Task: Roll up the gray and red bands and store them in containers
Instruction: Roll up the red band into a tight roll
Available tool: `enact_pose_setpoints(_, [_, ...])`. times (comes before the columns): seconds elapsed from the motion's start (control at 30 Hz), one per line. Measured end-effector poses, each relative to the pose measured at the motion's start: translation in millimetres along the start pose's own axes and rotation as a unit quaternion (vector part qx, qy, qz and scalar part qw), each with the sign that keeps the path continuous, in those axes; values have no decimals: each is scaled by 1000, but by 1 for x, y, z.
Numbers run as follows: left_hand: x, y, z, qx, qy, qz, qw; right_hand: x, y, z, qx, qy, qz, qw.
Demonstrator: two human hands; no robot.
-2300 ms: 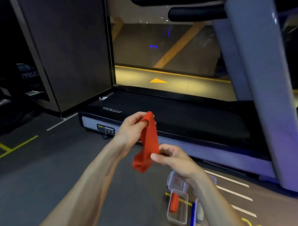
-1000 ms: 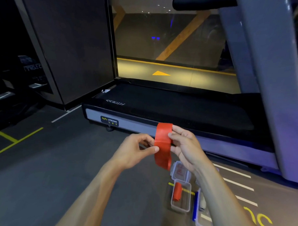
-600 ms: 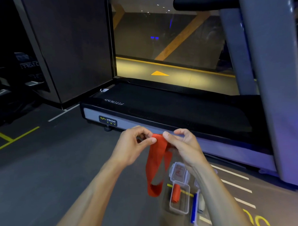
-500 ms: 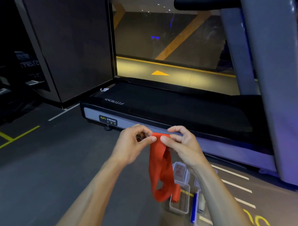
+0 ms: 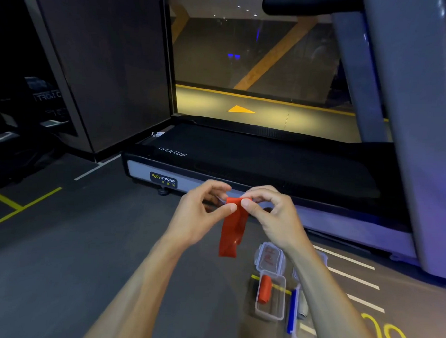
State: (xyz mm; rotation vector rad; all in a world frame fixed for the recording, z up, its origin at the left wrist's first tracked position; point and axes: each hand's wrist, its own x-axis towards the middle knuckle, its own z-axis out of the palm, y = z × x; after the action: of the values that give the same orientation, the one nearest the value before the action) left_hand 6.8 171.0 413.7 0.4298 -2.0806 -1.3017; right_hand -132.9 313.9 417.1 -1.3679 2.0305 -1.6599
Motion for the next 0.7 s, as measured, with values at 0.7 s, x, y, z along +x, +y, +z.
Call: enact_pose_setpoints(0.7, [7, 2, 5, -87, -52, 5, 995, -2, -3, -8, 30, 9, 2, 1000])
